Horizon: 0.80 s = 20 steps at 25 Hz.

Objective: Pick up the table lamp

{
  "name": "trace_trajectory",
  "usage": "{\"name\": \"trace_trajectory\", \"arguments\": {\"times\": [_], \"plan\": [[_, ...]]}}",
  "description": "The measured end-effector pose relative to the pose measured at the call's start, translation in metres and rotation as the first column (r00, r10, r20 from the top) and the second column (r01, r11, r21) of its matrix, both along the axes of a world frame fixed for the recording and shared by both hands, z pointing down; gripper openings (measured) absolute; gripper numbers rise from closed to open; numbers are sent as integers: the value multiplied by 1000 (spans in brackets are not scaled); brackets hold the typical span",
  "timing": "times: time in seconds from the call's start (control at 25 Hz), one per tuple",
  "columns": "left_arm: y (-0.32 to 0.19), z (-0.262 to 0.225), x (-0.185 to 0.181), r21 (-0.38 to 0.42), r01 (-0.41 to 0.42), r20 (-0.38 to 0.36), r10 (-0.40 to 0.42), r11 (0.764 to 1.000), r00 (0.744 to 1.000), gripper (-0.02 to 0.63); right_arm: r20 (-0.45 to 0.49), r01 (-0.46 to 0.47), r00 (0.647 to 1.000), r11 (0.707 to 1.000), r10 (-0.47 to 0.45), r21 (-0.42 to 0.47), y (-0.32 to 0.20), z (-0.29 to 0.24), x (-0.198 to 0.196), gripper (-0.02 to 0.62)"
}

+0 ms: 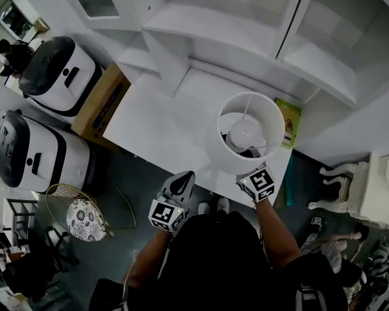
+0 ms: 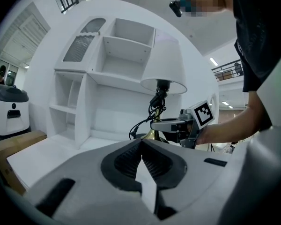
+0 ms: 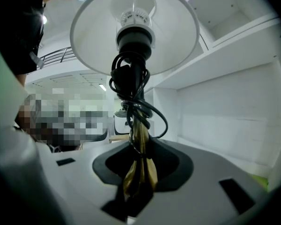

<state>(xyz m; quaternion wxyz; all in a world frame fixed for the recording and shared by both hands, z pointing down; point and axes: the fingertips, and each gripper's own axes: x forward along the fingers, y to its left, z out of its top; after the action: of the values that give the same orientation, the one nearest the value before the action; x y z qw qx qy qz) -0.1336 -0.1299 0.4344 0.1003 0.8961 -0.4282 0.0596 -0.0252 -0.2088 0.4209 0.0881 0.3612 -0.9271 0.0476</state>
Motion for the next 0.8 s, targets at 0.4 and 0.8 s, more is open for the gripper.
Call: {"name": "trace_trajectory", "arguments": {"times": [0.4, 0.8], "plan": [[-14, -3, -11, 19, 49, -9, -49, 999, 999, 18, -26, 45, 999, 999, -44, 5, 14, -18, 0, 117], [-10, -19, -10, 40, 42, -7, -42, 998, 999, 18, -19, 56, 998, 998, -57, -1, 26, -32, 3, 117]]}}
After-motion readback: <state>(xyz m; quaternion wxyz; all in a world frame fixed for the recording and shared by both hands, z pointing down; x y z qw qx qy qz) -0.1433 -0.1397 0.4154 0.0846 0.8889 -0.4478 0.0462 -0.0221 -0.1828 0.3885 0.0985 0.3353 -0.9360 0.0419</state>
